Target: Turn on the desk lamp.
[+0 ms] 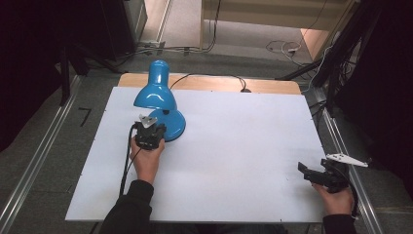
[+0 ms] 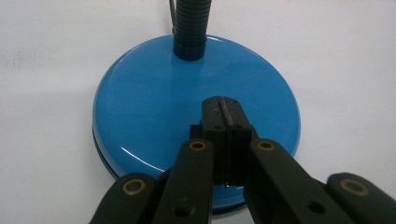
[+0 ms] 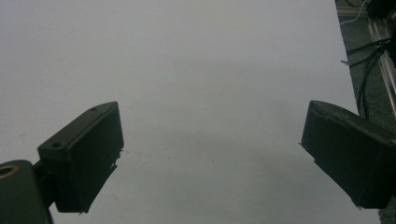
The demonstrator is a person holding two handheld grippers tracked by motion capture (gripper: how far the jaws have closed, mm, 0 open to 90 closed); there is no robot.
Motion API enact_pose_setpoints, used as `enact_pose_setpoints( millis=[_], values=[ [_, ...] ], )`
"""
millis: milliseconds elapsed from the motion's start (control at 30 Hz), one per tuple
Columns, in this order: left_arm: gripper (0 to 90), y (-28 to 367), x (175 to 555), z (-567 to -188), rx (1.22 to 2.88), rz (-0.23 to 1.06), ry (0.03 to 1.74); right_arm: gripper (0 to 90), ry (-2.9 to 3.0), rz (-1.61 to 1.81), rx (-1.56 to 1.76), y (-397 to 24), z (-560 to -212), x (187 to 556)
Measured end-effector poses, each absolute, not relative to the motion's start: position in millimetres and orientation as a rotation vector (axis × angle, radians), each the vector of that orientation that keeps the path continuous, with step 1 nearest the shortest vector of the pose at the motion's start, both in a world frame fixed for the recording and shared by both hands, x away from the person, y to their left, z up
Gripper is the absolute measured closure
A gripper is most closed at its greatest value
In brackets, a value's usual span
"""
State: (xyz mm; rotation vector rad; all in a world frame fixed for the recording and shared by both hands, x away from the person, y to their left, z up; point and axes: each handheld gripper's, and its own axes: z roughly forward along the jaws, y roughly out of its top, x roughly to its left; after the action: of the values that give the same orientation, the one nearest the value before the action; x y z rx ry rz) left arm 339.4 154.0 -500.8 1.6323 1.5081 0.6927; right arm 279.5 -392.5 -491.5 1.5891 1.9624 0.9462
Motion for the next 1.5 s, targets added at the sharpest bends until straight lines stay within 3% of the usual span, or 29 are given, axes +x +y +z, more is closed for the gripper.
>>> enact_pose_setpoints(
  millis=[1000, 1500],
  values=[
    [90.0, 157.1, 335.2, -502.9, 1.617, 0.659, 1.503, 4.0, 1.962, 0.946, 1.592, -393.1, -491.7, 279.7],
    [65.0, 160.6, 327.3, -500.4, 1.579, 0.617, 1.486, 4.0, 1.966, 0.943, 1.586, -392.7, -491.8, 279.8]
  ],
)
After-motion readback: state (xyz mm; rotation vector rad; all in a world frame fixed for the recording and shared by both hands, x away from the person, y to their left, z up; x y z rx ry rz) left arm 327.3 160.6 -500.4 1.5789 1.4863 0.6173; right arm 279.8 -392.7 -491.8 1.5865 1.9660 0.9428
